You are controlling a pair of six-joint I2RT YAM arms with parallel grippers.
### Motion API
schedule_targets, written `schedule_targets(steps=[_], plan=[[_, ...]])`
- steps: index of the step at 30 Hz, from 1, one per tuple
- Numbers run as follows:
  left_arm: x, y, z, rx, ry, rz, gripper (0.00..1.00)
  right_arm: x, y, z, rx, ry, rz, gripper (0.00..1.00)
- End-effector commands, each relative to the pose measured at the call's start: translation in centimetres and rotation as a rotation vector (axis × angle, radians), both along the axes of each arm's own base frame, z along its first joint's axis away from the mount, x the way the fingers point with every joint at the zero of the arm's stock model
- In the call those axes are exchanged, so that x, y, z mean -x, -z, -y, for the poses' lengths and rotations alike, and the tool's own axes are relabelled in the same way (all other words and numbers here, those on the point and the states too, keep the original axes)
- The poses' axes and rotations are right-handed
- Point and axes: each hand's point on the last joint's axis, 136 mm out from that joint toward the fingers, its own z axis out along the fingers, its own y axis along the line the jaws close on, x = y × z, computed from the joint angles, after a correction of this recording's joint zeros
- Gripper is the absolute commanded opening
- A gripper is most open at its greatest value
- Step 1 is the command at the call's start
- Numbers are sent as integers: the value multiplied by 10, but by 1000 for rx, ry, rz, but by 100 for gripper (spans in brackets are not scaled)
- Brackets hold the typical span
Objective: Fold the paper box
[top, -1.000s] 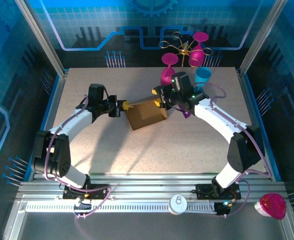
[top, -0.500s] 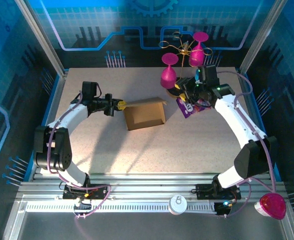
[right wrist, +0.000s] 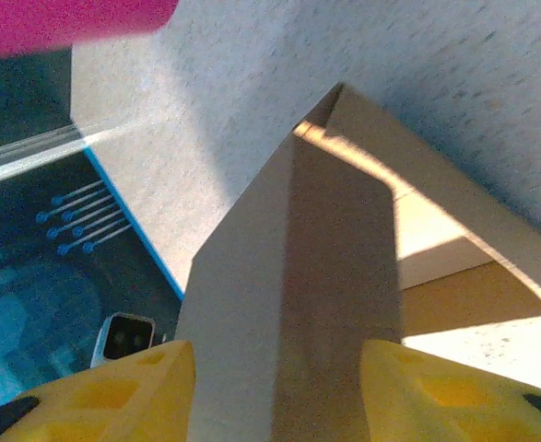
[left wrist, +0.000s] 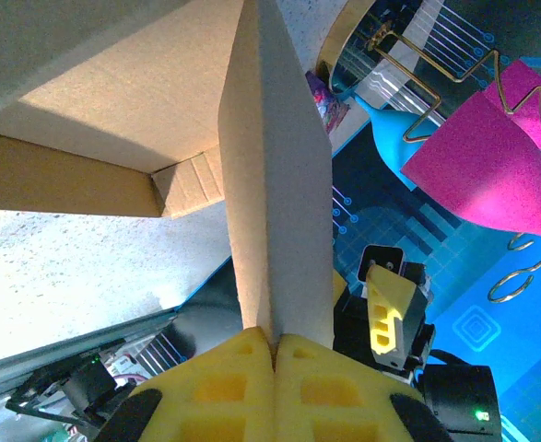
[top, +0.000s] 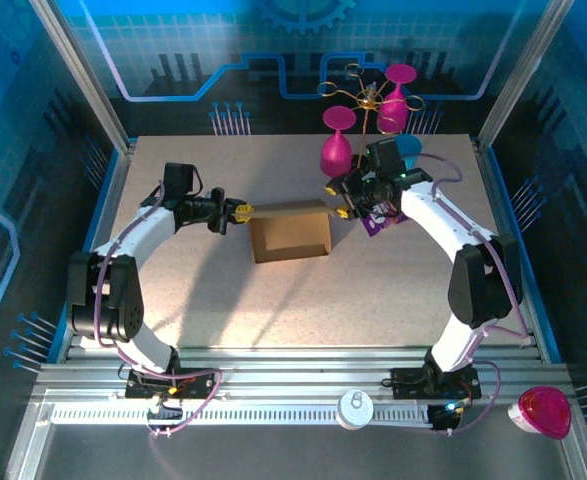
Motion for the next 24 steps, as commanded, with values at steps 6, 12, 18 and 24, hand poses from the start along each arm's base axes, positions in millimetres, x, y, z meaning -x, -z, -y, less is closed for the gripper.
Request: schedule_targets(steps=[6,12,18,24], plan=[[-5,-1,0,21,9,36,0,9,10,-32,-138,-22,-62,42],[-6,8,0,-8,45,64,0,9,26,-28,-91,-36,-65,32],[10,34,-2,-72,112,43,21,14,46,-26,2,-133,-52,29],[30,54,-9,-172,176,2,35,20,58,-20,75,-183,-43,28]])
